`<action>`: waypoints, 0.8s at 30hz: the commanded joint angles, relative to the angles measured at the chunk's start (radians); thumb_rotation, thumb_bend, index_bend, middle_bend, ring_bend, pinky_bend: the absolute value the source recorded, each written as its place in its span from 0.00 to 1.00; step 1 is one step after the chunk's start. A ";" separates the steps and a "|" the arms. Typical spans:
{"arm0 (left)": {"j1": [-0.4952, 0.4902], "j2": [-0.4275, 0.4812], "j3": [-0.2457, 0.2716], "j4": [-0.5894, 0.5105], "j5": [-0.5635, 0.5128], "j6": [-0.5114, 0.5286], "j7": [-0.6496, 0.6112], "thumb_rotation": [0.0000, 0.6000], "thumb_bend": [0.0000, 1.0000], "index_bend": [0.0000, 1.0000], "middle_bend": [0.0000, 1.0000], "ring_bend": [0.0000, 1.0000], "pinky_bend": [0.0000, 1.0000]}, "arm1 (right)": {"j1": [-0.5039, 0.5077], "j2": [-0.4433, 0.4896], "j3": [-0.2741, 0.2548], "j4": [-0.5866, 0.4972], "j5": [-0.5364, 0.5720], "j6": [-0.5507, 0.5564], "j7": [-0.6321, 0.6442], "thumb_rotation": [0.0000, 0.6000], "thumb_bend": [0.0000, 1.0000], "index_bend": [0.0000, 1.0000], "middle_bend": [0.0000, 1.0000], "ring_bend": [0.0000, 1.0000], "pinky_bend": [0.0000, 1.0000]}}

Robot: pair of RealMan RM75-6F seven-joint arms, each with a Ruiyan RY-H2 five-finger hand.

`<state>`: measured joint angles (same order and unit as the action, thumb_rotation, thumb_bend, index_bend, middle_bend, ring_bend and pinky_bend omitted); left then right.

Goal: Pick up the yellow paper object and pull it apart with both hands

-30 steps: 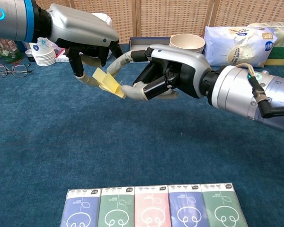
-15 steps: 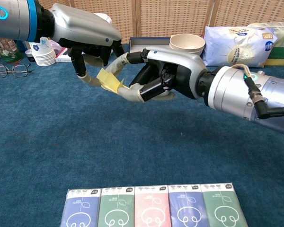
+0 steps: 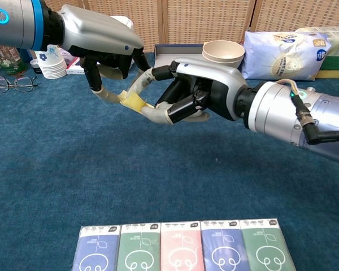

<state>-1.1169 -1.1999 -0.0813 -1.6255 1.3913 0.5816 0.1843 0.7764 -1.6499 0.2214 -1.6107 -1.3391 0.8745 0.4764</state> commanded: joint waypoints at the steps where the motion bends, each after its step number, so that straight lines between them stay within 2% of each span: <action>1: 0.000 0.000 0.001 0.000 0.002 0.002 -0.003 1.00 0.39 0.68 0.92 0.93 0.79 | 0.001 -0.003 0.001 0.001 0.003 0.000 -0.003 1.00 0.45 0.40 0.99 1.00 1.00; 13: 0.001 -0.001 0.005 -0.004 0.015 0.005 -0.012 1.00 0.39 0.68 0.92 0.93 0.79 | 0.004 -0.004 0.005 0.004 0.013 -0.006 -0.008 1.00 0.45 0.43 1.00 1.00 1.00; 24: 0.000 -0.002 0.009 -0.011 0.021 0.004 -0.017 1.00 0.39 0.68 0.92 0.93 0.79 | 0.005 -0.013 0.006 0.008 0.017 -0.005 -0.014 1.00 0.45 0.50 1.00 1.00 1.00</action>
<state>-1.1170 -1.2015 -0.0722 -1.6361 1.4125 0.5852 0.1670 0.7816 -1.6626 0.2278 -1.6024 -1.3221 0.8692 0.4624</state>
